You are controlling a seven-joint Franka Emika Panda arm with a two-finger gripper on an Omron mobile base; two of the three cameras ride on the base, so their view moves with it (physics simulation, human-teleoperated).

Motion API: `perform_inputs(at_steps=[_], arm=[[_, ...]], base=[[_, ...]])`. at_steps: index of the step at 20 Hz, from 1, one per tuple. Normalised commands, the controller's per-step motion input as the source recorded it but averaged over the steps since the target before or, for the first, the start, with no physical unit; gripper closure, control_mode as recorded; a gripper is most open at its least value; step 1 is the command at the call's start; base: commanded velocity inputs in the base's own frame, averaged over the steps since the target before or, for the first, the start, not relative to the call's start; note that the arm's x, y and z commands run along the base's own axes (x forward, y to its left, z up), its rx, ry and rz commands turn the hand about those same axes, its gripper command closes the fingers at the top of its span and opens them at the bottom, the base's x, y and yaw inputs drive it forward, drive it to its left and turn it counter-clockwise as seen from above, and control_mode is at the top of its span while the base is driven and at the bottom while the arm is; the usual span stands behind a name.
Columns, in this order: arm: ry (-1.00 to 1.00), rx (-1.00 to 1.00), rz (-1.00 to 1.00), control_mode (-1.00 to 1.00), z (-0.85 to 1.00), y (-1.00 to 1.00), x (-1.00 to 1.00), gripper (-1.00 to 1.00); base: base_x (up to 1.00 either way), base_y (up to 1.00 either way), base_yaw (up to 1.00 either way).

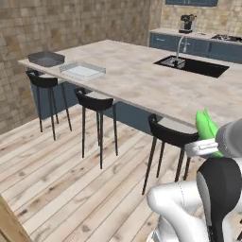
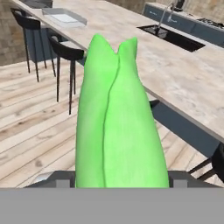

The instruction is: Place the cold items (apple and corn) from the fridge in one tupperware on the dining counter. Place the warm items (hot dog and kebab skewer) in the stove area in another tupperware.

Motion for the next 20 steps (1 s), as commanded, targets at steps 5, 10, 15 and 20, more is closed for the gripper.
perform_inputs(at_steps=[5,10,15,20], arm=[[0.0,0.0,0.0,1.0,0.0,0.0,0.0,1.0],[0.0,0.0,0.0,1.0,0.0,0.0,0.0,1.0],[0.0,0.0,0.0,1.0,0.0,0.0,0.0,1.0],[0.0,0.0,0.0,1.0,0.0,0.0,0.0,1.0]], base=[[0.96,1.0,-0.28],[0.81,1.0,-0.11],[0.8,1.0,-0.09],[0.84,1.0,-0.13]])
